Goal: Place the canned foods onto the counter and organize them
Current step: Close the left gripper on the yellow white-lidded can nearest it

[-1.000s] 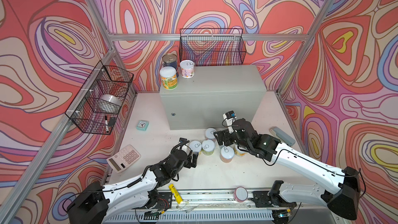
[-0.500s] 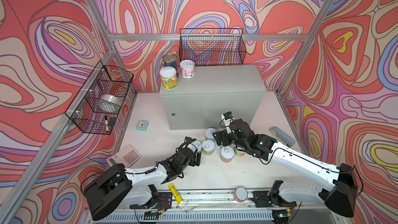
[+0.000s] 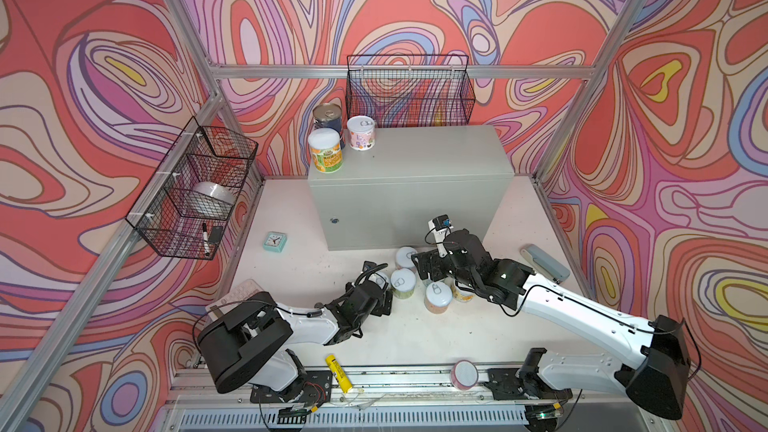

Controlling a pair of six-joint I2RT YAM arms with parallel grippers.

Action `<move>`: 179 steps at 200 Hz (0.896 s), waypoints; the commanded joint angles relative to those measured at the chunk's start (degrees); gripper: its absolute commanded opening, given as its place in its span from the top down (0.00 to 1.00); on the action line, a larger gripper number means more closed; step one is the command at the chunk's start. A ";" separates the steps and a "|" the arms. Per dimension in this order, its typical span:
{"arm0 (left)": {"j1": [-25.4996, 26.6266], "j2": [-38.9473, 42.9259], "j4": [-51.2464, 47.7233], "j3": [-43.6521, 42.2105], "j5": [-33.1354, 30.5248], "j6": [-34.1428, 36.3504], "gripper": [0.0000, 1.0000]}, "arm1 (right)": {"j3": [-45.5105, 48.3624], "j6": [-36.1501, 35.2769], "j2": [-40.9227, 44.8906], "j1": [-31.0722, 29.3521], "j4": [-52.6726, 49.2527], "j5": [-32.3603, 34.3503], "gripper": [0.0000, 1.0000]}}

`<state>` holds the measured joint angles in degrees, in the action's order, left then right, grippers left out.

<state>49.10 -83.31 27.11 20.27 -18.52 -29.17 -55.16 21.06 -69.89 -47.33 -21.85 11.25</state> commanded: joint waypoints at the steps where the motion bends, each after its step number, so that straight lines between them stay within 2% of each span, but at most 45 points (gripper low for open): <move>1: -1.28 -0.78 3.11 0.04 -1.02 -1.58 0.01 | 1.07 -0.41 -0.54 0.58 1.45 -0.58 0.06; 135: -4.36 -6.63 4.50 3.71 1.52 0.16 0.05 | 1.37 -0.04 -2.96 2.27 3.14 -2.84 0.06; 155: -4.54 -6.65 4.20 3.77 1.50 0.10 0.08 | 1.63 0.12 -2.80 2.42 3.30 -2.86 0.06; 179: -4.63 -5.91 3.22 3.55 1.30 -0.02 0.19 | 1.99 -0.02 -2.39 2.75 3.56 -2.75 0.06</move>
<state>44.91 -89.32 31.53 23.35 -17.06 -28.97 -54.02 21.08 -72.27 -45.15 -19.59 8.86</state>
